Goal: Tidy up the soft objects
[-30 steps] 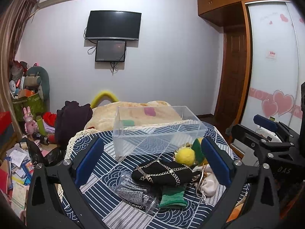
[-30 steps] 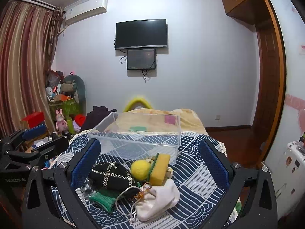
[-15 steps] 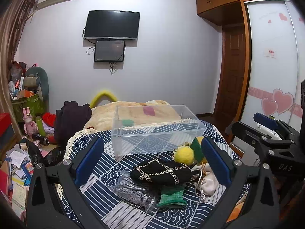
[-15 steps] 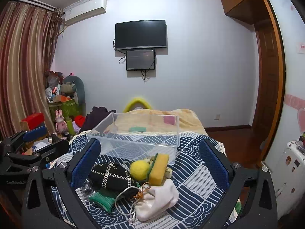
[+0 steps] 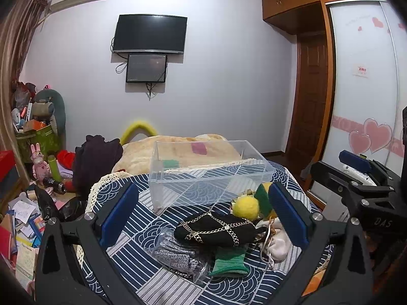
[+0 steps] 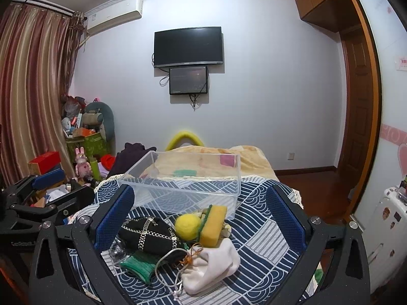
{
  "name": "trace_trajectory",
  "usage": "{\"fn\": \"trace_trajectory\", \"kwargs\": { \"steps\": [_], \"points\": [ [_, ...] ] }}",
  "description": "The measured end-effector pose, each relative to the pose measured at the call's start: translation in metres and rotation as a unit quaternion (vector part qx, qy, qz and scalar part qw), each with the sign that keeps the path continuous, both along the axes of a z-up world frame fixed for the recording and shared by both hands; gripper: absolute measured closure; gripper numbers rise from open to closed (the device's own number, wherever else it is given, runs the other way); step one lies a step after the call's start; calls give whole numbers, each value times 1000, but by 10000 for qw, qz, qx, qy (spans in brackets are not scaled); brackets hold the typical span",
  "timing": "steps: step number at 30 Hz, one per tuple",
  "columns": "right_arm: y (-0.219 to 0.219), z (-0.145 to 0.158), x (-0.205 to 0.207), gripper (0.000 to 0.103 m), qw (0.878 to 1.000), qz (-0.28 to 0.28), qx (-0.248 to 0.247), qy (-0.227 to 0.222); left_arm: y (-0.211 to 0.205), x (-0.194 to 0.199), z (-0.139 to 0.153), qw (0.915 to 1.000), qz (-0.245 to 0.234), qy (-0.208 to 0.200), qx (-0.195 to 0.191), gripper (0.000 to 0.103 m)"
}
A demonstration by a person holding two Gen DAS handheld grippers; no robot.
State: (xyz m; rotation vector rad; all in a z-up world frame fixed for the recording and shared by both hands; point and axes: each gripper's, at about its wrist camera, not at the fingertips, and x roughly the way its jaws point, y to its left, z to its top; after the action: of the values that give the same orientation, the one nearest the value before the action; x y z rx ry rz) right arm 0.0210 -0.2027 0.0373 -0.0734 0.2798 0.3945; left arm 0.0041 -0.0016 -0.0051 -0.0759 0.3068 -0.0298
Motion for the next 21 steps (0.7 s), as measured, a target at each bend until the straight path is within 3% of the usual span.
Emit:
{"fn": "trace_trajectory", "kwargs": {
  "steps": [21],
  "points": [
    [-6, -13, 22, 0, 9997, -96, 33, 211, 0, 16, -10, 9998, -93, 202, 8, 0]
  ]
}}
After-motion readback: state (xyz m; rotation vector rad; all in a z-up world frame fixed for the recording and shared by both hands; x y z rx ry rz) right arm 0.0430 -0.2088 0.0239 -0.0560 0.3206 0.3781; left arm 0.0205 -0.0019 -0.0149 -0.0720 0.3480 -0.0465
